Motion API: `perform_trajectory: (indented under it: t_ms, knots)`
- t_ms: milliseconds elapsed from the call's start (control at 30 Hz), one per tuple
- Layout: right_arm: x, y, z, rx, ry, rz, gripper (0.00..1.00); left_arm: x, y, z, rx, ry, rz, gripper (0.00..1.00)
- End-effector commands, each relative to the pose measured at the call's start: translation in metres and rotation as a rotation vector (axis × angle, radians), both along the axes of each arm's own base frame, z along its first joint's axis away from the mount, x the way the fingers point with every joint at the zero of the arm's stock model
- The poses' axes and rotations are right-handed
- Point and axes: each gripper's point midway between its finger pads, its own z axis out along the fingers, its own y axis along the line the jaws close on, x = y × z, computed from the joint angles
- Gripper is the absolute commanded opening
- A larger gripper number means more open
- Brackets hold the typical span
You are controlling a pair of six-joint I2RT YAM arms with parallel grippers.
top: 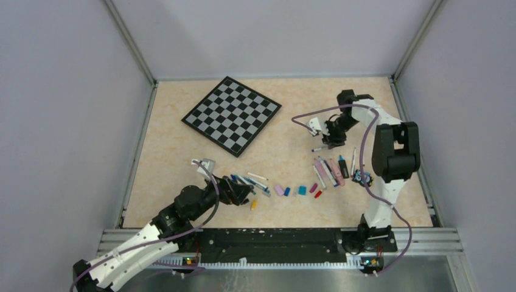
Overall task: Open the pen caps
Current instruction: Pick up the pen from the center of the board.
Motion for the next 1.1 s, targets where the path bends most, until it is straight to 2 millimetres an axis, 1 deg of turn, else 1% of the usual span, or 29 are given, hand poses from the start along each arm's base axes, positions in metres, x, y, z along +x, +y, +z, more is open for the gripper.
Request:
perform_trajectory:
  t_ms: [0, 167, 367, 567, 600, 667, 733, 767, 900, 967, 1067]
  knots:
    - [0.005, 0.003, -0.014, -0.080, 0.027, 0.044, 0.43, 0.000, 0.003, -0.002, 0.005, -0.005, 0.011, 0.99]
    - [0.012, 0.003, -0.026, -0.123, 0.044, 0.022, 0.40, 0.001, 0.004, -0.004, -0.006, -0.010, 0.023, 0.99]
    - [0.014, -0.002, -0.040, -0.177, 0.070, 0.010, 0.33, 0.002, 0.004, -0.002, -0.010, -0.011, 0.025, 0.99]
    - [0.015, -0.004, -0.052, -0.226, 0.087, -0.019, 0.19, 0.001, 0.002, 0.000, -0.034, -0.008, 0.017, 0.99]
    - [0.015, -0.005, -0.055, -0.231, 0.092, -0.026, 0.15, 0.000, 0.001, -0.001, -0.036, -0.003, 0.013, 0.99]
    - [0.016, -0.004, -0.058, -0.239, 0.100, -0.043, 0.07, 0.000, -0.002, 0.004, -0.069, -0.011, 0.002, 0.99]
    - [0.019, -0.003, -0.060, -0.240, 0.106, -0.075, 0.00, -0.003, -0.005, 0.005, -0.093, -0.009, -0.013, 0.99]
    - [0.022, -0.003, -0.060, -0.238, 0.104, -0.098, 0.00, -0.003, -0.006, 0.006, -0.102, -0.007, -0.019, 0.99]
    - [0.042, 0.006, -0.053, -0.179, 0.049, -0.243, 0.00, -0.007, -0.012, 0.007, -0.140, 0.005, -0.047, 0.99]
    - [0.050, 0.013, -0.043, -0.129, -0.001, -0.285, 0.00, -0.008, -0.015, 0.009, -0.153, 0.008, -0.057, 0.99]
    - [0.058, 0.019, -0.018, -0.069, -0.059, -0.334, 0.00, -0.008, -0.017, 0.012, -0.161, 0.003, -0.069, 0.99]
